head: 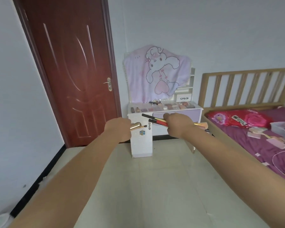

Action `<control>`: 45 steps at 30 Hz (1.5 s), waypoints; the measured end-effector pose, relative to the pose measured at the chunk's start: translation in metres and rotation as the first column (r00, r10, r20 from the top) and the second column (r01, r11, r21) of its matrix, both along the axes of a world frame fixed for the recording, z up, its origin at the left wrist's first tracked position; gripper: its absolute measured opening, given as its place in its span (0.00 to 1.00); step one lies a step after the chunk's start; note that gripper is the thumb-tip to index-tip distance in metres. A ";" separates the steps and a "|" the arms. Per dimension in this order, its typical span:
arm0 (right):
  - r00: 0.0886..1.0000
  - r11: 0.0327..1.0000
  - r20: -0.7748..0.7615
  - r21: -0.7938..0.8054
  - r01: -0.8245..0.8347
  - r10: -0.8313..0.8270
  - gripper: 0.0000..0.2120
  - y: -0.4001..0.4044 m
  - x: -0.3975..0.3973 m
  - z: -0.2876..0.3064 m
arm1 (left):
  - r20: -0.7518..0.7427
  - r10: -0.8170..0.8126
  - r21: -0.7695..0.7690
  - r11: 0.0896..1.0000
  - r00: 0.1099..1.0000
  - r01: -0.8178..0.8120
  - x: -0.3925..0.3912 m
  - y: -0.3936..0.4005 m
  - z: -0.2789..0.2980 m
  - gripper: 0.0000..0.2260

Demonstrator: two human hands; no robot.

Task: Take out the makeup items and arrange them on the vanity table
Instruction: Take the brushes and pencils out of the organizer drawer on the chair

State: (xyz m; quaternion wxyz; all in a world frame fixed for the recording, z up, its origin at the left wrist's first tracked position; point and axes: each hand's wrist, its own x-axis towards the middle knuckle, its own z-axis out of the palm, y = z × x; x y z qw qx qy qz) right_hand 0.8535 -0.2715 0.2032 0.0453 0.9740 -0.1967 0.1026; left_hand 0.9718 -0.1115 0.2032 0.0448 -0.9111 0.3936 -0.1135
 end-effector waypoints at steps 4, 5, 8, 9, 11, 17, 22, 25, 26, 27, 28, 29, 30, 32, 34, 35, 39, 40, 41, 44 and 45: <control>0.996 0.998 -0.067 0.025 0.058 -0.057 0.09 -0.059 0.074 -0.017 | -0.048 -0.036 -0.005 0.999 0.998 0.035 0.082 -0.052 -0.023 0.11; 0.995 0.997 -0.078 0.027 0.067 -0.064 0.09 -0.073 0.093 -0.020 | -0.059 -0.036 -0.001 0.999 0.998 0.036 0.102 -0.064 -0.028 0.11; 0.996 0.996 -0.077 0.074 0.048 -0.042 0.10 -0.122 0.158 -0.027 | -0.103 -0.033 0.029 0.999 0.994 0.036 0.167 -0.107 -0.041 0.11; 0.997 0.996 -0.075 0.081 0.030 -0.024 0.10 -0.142 0.182 -0.028 | -0.109 -0.030 0.037 0.999 0.994 0.034 0.191 -0.124 -0.043 0.10; 0.997 0.999 -0.083 0.040 -0.007 0.011 0.10 -0.181 0.228 -0.022 | -0.118 -0.012 0.042 0.999 0.993 0.017 0.238 -0.158 -0.039 0.10; 0.998 0.999 -0.052 0.052 -0.017 0.019 0.12 -0.277 0.356 0.002 | -0.104 0.035 0.040 0.999 0.994 -0.031 0.371 -0.251 -0.014 0.10; 0.996 0.995 -0.092 0.098 -0.008 0.017 0.14 -0.354 0.472 -0.015 | -0.076 0.057 0.038 0.998 0.995 -0.054 0.487 -0.320 -0.026 0.10; 0.995 0.995 -0.100 0.100 0.017 -0.007 0.14 -0.399 0.537 -0.028 | -0.086 0.062 0.028 0.998 0.994 -0.060 0.557 -0.363 -0.034 0.10; 0.995 0.995 -0.101 0.098 0.028 -0.018 0.13 -0.414 0.558 -0.035 | -0.092 0.048 0.027 0.999 0.995 -0.046 0.582 -0.379 -0.039 0.10; 0.995 0.995 -0.101 0.098 0.036 -0.027 0.13 -0.432 0.578 -0.041 | -0.100 0.032 0.022 0.999 0.994 -0.030 0.609 -0.396 -0.043 0.10; 0.994 0.994 -0.102 0.101 0.049 -0.039 0.12 -0.450 0.598 -0.047 | -0.108 0.018 0.023 1.000 0.994 -0.015 0.636 -0.413 -0.048 0.10; 0.993 0.992 -0.105 0.105 0.070 -0.059 0.12 -0.469 0.618 -0.052 | -0.117 0.005 0.030 1.000 0.993 -0.002 0.663 -0.431 -0.051 0.10; 0.991 0.989 -0.109 0.113 0.095 -0.083 0.11 -0.487 0.636 -0.055 | -0.131 -0.007 0.034 0.999 0.991 0.012 0.687 -0.449 -0.053 0.10; 0.983 0.979 -0.126 0.133 0.152 -0.135 0.09 -0.522 0.667 -0.062 | -0.167 -0.029 0.033 0.999 0.986 0.036 0.730 -0.485 -0.060 0.10; 0.970 0.965 -0.150 0.154 0.212 -0.190 0.08 -0.556 0.692 -0.069 | -0.217 -0.039 0.036 0.998 0.975 0.048 0.766 -0.524 -0.070 0.11; 0.964 0.958 -0.163 0.165 0.235 -0.209 0.08 -0.573 0.702 -0.074 | -0.249 -0.042 0.039 0.998 0.968 0.053 0.781 -0.543 -0.077 0.11; 0.939 0.931 -0.208 0.189 0.313 -0.274 0.07 -0.644 0.745 -0.098 | -0.359 -0.068 0.025 0.996 0.931 0.083 0.826 -0.619 -0.114 0.12; 0.933 0.922 -0.222 0.202 0.329 -0.284 0.06 -0.661 0.759 -0.104 | -0.388 -0.069 0.020 0.996 0.919 0.084 0.836 -0.638 -0.125 0.12; 0.929 0.915 -0.236 0.221 0.337 -0.285 0.05 -0.677 0.773 -0.111 | -0.421 -0.068 0.010 0.997 0.904 0.080 0.845 -0.655 -0.137 0.12; 0.931 0.887 -0.262 0.321 0.332 -0.254 0.07 -0.725 0.822 -0.138 | -0.554 -0.030 -0.036 0.999 0.832 0.013 0.871 -0.704 -0.174 0.13; 0.934 0.872 -0.264 0.364 0.329 -0.242 0.09 -0.739 0.838 -0.150 | -0.606 -0.006 -0.047 0.999 0.795 -0.029 0.879 -0.720 -0.187 0.14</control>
